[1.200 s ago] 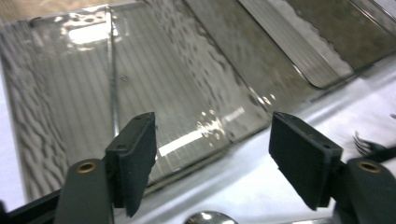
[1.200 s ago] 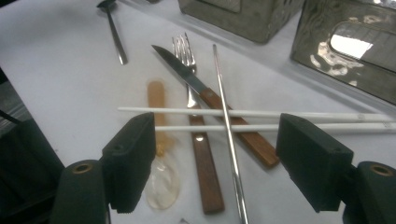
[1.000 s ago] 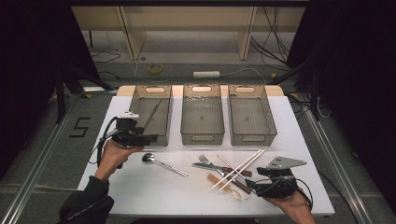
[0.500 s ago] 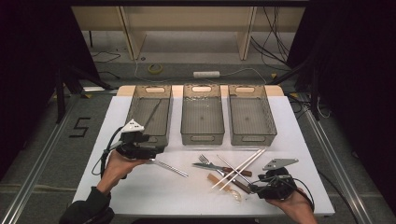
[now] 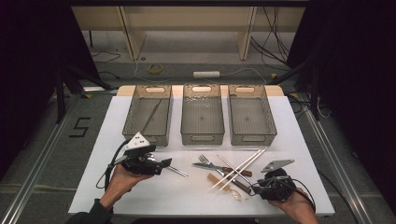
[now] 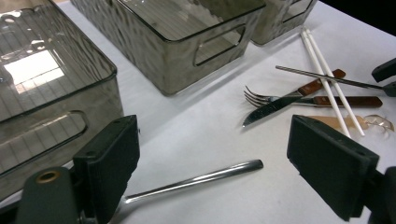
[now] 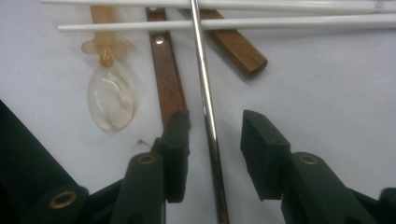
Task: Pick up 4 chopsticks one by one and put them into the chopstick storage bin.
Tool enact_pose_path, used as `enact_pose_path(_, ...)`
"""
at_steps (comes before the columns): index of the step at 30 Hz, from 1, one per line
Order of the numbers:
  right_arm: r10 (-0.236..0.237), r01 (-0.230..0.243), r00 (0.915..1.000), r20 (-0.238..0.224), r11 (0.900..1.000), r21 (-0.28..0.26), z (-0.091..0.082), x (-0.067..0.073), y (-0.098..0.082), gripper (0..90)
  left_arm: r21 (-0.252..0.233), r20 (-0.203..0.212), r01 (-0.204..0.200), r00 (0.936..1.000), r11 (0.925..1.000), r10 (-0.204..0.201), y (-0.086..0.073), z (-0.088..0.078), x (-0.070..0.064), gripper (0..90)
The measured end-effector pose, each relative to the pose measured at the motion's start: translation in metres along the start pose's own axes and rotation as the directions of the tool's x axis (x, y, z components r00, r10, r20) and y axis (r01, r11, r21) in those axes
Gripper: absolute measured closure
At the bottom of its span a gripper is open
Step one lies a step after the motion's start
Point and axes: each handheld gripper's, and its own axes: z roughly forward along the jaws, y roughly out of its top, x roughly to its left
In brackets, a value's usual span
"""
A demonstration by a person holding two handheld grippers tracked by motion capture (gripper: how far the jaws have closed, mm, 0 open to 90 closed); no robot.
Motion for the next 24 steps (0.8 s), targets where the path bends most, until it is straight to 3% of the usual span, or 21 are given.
enact_pose_path(11, -0.032, 0.032, 0.9995, -0.007, 0.999, 0.027, 0.006, 0.001, -0.001, 72.9, -0.041, 0.018, 0.018, 0.9997, 0.999, -0.017, -0.013, -0.007, -0.01, 16.4)
enact_pose_path(24, -0.071, 0.07, 0.9974, 0.012, 0.996, 0.055, 0.009, 0.003, 0.001, 83.0, -0.069, 0.014, -0.02, 0.9997, 0.9974, 0.021, -0.019, -0.014, -0.021, 16.4)
